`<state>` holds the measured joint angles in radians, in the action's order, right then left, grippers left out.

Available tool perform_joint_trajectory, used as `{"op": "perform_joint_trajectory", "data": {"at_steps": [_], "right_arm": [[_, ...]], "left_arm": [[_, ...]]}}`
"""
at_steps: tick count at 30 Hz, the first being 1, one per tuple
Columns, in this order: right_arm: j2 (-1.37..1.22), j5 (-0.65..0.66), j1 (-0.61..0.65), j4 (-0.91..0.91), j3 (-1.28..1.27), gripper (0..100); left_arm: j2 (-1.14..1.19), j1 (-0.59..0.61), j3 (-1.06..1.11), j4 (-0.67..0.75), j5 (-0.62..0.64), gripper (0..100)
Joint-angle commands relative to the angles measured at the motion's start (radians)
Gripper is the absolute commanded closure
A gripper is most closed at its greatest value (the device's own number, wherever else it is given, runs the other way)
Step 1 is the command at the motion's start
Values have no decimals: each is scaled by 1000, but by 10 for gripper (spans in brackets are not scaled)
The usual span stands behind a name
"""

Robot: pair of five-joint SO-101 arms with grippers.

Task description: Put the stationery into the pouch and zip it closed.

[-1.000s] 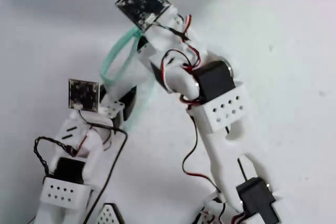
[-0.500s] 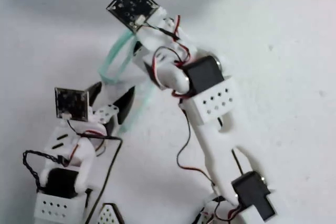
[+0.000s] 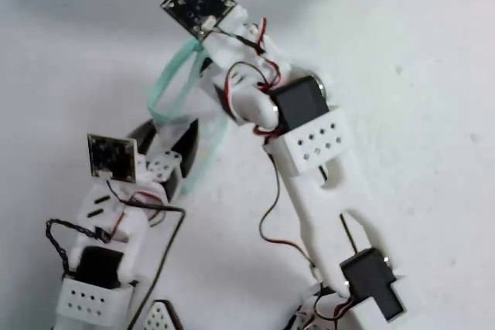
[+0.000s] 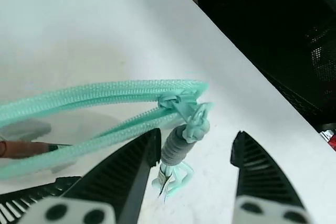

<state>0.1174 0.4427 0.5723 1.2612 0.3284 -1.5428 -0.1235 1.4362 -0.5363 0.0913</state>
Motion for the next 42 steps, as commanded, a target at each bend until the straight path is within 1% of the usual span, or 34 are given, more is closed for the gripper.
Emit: {"op": "perform_joint_trajectory", "data": {"at_steps": [1, 4, 7, 9, 13, 17, 19, 23, 28, 31, 33, 34, 37, 38, 39, 42], "right_arm": [[-1, 12, 1, -35, 41, 790], [-18, 12, 2, -36, 48, 793], [-42, 12, 2, -36, 43, 841], [-61, 12, 2, -36, 46, 868], [-68, 11, 2, -58, 46, 872], [-68, 11, 2, -79, 48, 990], [-62, 11, 2, -74, 49, 970], [-4, 11, 4, -36, 35, 979], [88, 12, -4, -1, -9, 979], [136, 8, -38, -35, -52, 974], [143, 3, -53, -74, -94, 954], [143, 3, -53, -85, -115, 917], [150, 5, -21, -130, -203, 735], [153, 9, -5, -154, -236, 683], [153, 9, 7, -180, -267, 655], [150, 11, 53, -262, -351, 666]], "left_arm": [[-13, -19, -6, 28, -8, 793], [-13, -19, -8, 31, -6, 819], [-13, -18, 0, 71, -6, 852], [-13, -18, 23, 97, -6, 852], [-13, -19, 40, 123, -6, 849], [-13, -19, 41, 121, -6, 850], [-13, -19, 43, 120, -6, 853], [-13, -16, 43, 120, -8, 897], [-13, -13, 43, 114, -8, 902], [-15, -13, 43, 114, -8, 902], [-15, -16, 43, 112, -8, 902], [-15, -18, 43, 112, -8, 902], [-15, -18, 43, 112, -8, 902], [-15, -18, 43, 112, -8, 902], [-15, -18, 43, 112, -8, 902], [-15, -18, 43, 112, -8, 902]]}}
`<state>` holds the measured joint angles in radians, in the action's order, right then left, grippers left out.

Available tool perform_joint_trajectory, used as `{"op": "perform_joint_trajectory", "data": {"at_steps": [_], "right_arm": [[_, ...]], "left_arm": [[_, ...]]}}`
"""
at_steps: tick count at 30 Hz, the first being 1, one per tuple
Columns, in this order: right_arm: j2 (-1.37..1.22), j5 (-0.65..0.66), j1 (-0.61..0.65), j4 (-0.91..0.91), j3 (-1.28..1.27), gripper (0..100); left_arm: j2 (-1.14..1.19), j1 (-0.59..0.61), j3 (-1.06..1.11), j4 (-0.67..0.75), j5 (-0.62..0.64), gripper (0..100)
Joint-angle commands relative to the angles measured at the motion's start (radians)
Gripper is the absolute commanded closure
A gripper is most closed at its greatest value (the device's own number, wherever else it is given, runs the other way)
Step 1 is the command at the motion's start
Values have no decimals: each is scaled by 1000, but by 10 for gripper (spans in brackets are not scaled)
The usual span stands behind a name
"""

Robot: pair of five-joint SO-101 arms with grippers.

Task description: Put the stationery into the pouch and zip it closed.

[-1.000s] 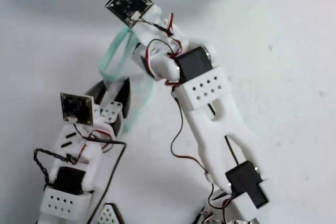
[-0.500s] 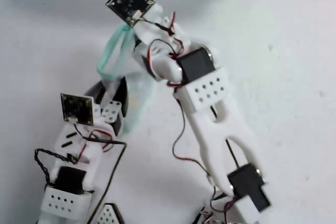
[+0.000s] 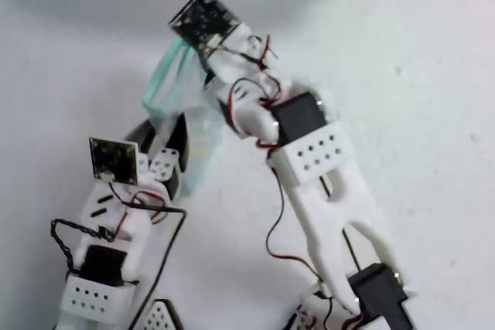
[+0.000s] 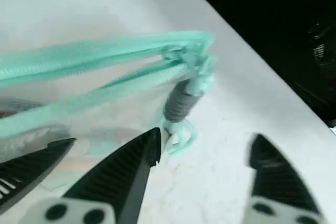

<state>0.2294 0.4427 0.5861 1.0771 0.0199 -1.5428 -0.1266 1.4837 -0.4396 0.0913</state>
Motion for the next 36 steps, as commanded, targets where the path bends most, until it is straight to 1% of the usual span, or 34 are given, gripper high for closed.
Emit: {"op": "perform_joint_trajectory", "data": {"at_steps": [1, 6, 10, 14, 16, 19, 21, 26, 31, 34, 36], "right_arm": [[35, 11, 44, -120, -74, 672], [41, 9, 41, -357, -227, 679], [30, 9, 53, -456, -285, 680], [28, 3, 27, -558, -311, 694], [28, 9, 24, -576, -310, 763], [28, 12, 27, -611, -316, 909], [27, 12, 25, -627, -318, 984], [39, 23, 28, -607, -331, 978], [97, 126, 74, -565, -399, 978], [191, 138, 68, -562, -450, 978], [259, 138, 53, -542, -470, 978]], "left_arm": [[-15, -15, -5, 15, -8, 902], [-15, -15, -3, 15, -8, 902], [-15, -15, -3, 15, -8, 902], [-15, -16, -3, 15, -40, 902], [-15, -16, -3, 15, -41, 902], [-15, -16, -3, 15, -40, 902], [-15, -16, -3, 15, -41, 902], [-15, -16, -3, 15, -41, 902], [-13, -13, -3, 21, -43, 893], [-13, -7, -3, 17, -23, 816], [-16, 1, 9, 15, 32, 775]]}}
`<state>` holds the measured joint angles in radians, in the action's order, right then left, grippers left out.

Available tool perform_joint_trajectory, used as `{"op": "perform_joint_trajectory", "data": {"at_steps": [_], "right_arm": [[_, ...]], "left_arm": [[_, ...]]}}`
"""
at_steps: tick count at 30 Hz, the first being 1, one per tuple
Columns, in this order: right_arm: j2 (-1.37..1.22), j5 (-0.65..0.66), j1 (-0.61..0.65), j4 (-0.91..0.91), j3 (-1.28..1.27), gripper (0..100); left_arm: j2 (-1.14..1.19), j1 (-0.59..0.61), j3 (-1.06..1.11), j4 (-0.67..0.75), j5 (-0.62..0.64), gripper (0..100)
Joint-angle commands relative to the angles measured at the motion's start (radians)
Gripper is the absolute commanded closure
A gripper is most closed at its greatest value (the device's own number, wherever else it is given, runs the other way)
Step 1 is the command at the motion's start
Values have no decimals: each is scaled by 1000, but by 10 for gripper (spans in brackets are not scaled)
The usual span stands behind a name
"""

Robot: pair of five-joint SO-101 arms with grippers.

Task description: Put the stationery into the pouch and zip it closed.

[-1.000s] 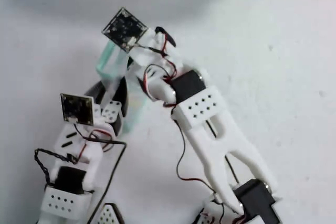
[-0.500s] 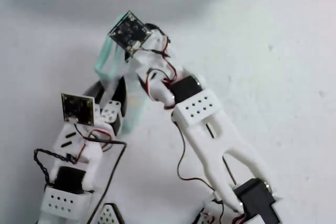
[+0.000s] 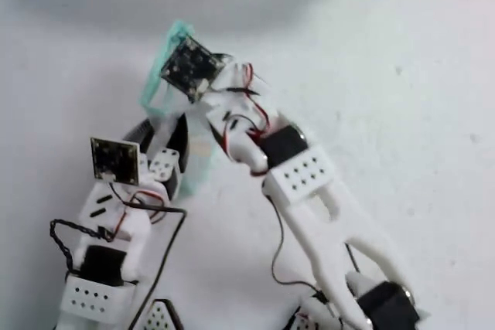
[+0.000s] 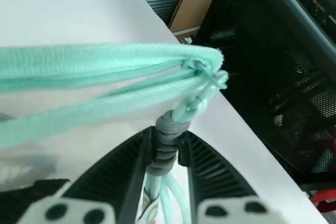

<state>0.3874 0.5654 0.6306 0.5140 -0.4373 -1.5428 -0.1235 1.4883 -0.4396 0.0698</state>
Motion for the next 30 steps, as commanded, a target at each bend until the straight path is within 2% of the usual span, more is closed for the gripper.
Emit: {"op": "perform_joint_trajectory", "data": {"at_steps": [1, 11, 15, 17, 19, 22, 24, 27, 30], "right_arm": [[127, 15, 5, 39, -18, 978], [289, 14, 42, 239, -38, 978], [321, 14, 27, 249, -35, 978], [320, 14, 7, 242, -37, 978], [306, 14, -19, 223, -40, 976], [271, 14, -51, 189, -40, 961], [248, 14, -59, 189, -40, 896], [225, 14, -58, 186, -74, 735], [206, 14, -59, 102, -144, 620]], "left_arm": [[-16, 7, 6, 15, 71, 768], [-16, -31, 6, 28, 69, 773], [-16, -31, 9, 97, 68, 913], [-16, -41, 12, 121, 18, 979], [-15, -74, 21, 130, -35, 972], [-16, -119, 43, 130, -51, 977], [-16, -122, 43, 123, -52, 976], [-16, -119, 43, 120, -52, 976], [-18, -119, 26, 75, -52, 976]]}}
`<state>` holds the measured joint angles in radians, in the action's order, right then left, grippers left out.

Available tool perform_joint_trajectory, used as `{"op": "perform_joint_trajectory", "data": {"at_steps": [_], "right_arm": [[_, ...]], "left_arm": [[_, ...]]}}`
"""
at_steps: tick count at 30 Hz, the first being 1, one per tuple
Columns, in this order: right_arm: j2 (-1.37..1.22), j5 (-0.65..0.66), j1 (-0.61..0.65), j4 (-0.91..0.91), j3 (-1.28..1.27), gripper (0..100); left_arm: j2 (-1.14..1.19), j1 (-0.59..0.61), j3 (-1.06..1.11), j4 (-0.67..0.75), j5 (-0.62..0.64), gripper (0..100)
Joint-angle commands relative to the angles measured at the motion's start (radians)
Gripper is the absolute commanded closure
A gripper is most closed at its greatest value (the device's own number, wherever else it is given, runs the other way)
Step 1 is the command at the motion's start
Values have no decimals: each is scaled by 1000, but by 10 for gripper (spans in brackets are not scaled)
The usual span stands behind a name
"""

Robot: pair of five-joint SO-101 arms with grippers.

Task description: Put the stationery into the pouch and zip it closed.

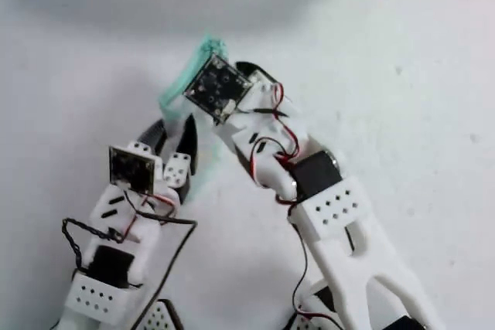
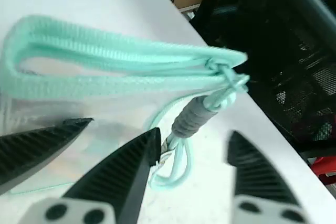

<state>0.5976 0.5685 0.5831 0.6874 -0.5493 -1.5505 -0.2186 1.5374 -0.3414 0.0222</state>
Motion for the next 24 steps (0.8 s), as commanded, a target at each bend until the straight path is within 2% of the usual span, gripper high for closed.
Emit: {"op": "perform_joint_trajectory", "data": {"at_steps": [1, 5, 10, 16, 20, 22, 24], "right_arm": [[-4, 11, -15, -114, -63, 615], [-4, 9, -21, -309, -163, 615], [-61, 9, -15, -438, -178, 615], [-275, 9, -13, -481, -55, 615], [-302, 9, -2, -483, -25, 621], [-302, 9, 12, -486, -18, 659], [-303, 9, 27, -527, -23, 739]], "left_arm": [[-10, -25, -32, -44, -5, 976], [-10, -27, -71, -121, -5, 976], [-10, -28, -77, -153, -12, 976], [-10, -31, -75, -146, -57, 976], [-10, -31, -74, -146, -58, 976], [-10, -31, -72, -146, -58, 976], [-10, -31, -72, -146, -58, 976]]}}
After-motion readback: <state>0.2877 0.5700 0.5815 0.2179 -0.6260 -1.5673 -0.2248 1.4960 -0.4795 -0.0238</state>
